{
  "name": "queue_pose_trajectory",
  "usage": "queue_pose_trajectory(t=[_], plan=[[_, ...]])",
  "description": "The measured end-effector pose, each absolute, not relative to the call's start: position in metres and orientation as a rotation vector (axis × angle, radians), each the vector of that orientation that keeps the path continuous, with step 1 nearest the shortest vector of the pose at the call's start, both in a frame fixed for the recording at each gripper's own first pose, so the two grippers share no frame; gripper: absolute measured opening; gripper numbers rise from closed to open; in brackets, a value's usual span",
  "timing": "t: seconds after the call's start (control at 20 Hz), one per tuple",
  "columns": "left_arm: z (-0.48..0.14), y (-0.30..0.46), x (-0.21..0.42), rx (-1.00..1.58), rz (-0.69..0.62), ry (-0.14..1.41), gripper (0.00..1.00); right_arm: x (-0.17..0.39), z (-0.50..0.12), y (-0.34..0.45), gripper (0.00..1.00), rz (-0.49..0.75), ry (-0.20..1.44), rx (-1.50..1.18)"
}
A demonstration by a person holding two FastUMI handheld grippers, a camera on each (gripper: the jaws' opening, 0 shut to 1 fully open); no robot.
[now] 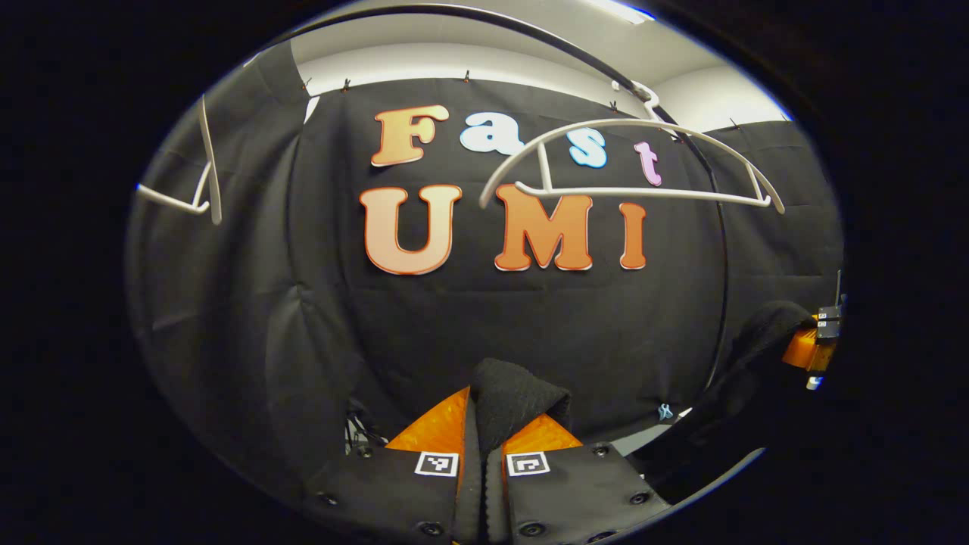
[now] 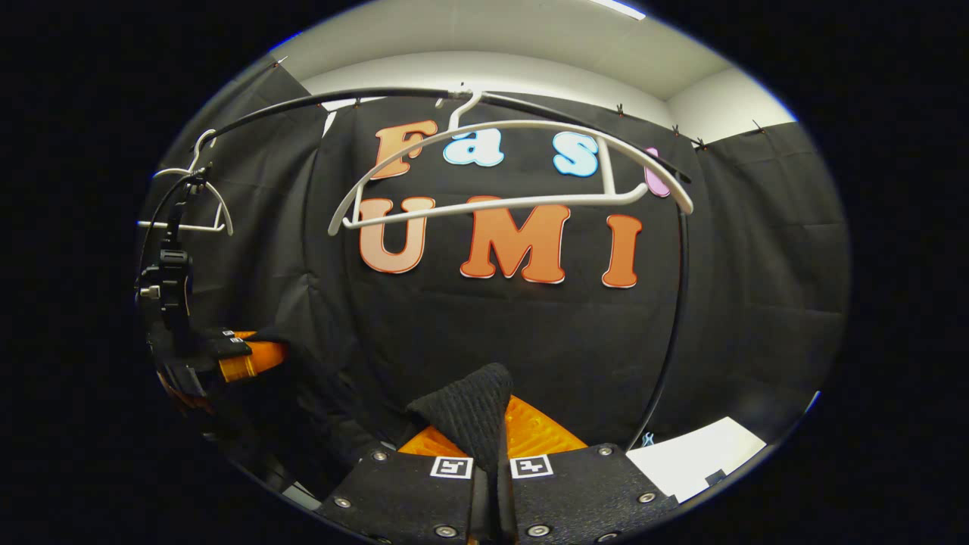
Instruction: Grasp the clothes on the hanger with both hands and then place them into the laundry hamper below.
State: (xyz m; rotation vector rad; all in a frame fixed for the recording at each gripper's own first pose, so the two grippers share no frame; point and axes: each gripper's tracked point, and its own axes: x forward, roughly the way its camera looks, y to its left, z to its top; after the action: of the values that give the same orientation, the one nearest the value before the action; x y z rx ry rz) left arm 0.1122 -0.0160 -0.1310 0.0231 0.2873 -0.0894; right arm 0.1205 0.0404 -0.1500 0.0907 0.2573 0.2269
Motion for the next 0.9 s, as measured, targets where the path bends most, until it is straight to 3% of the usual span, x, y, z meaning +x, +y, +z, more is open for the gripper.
queue_pose_trajectory(t=[0.5, 0.9], plan=[[-0.247, -0.061, 0.067, 0.055, -0.223, 0.571, 0.10, 0.082, -0.274, 0.076, 0.05, 0.237, 0.555, 0.155], [-0.336, -0.060, 0.009, 0.045, -0.220, 0.817, 0.10, 0.035, -0.364, 0.094, 0.07, 0.264, 0.779, 0.161]])
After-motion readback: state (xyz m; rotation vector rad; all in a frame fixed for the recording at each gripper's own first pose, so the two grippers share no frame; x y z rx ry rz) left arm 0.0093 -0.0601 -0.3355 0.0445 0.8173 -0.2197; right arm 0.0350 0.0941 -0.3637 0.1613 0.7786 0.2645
